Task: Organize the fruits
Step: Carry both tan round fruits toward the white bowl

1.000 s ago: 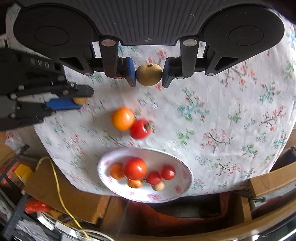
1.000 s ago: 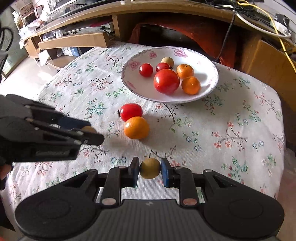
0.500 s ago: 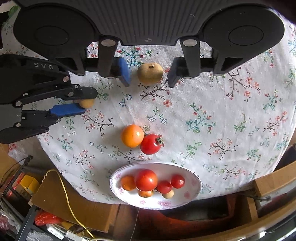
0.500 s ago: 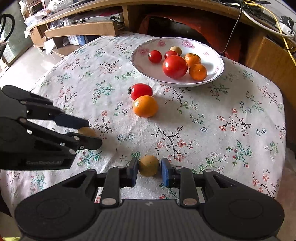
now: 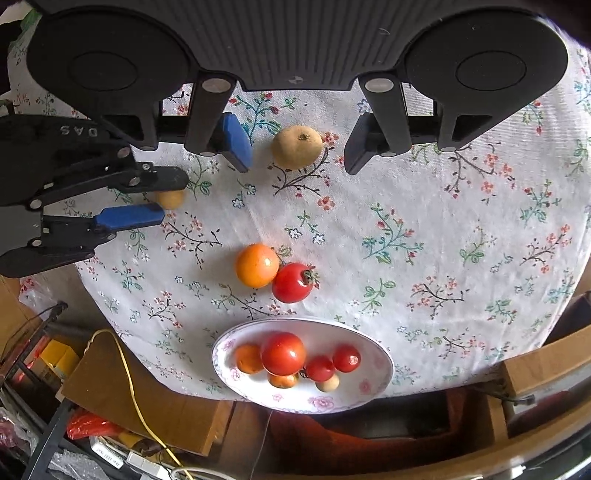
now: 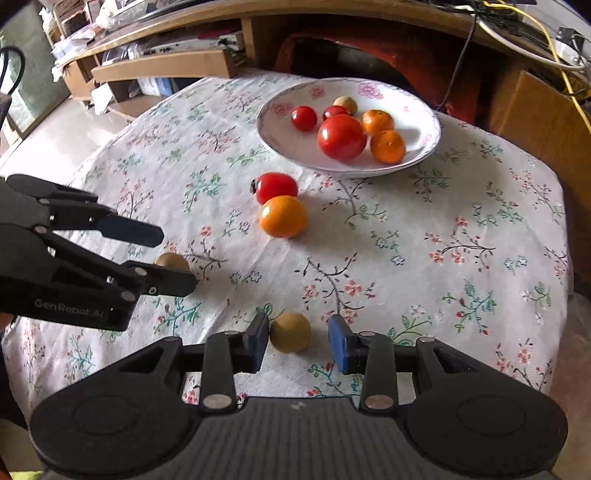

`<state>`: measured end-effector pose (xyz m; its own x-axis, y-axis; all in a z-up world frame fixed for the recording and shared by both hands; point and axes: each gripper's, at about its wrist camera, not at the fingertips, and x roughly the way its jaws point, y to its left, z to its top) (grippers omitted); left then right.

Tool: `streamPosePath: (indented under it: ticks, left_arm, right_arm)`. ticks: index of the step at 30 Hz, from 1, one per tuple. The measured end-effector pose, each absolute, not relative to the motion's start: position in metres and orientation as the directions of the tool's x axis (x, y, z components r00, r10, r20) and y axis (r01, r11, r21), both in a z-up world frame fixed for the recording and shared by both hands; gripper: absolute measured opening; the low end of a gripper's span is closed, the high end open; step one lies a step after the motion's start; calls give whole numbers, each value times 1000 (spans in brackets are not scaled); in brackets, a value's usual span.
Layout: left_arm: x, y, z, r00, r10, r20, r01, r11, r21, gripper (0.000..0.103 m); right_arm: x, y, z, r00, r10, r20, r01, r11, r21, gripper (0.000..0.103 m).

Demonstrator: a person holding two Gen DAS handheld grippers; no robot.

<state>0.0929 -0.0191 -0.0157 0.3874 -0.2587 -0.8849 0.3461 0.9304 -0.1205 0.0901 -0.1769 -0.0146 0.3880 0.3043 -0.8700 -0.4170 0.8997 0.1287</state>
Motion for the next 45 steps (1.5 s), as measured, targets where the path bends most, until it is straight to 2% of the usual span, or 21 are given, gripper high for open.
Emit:
streamPosePath:
  ticks: [7, 12, 15, 16, 31, 45]
  left_arm:
    - [94, -24, -20, 378, -249, -892, 371, 923, -100, 61]
    - [94, -26, -23, 379, -220, -899, 379, 923, -67, 43]
    - [94, -26, -23, 383, -215, -898, 377, 924, -60, 41]
    - [94, -25, -22, 382, -219, -898, 375, 925, -67, 39]
    - [96, -27, -3, 434, -265, -861, 358, 928, -105, 38]
    - [155, -36, 23, 514, -289, -807, 325, 937, -129, 38]
  right_arm:
    - [89, -172, -17, 385, 300, -873, -431, 895, 118, 35]
    - [87, -170, -18, 395, 268, -879, -435, 897, 79, 33]
    - [86, -169, -17, 388, 277, -879, -443, 893, 86, 25]
    - [85, -168, -16, 390, 273, -880, -442, 893, 82, 25]
    - [93, -181, 3, 452, 294, -842, -392, 914, 108, 25]
    - [141, -181, 27, 529, 310, -790, -344, 929, 135, 25]
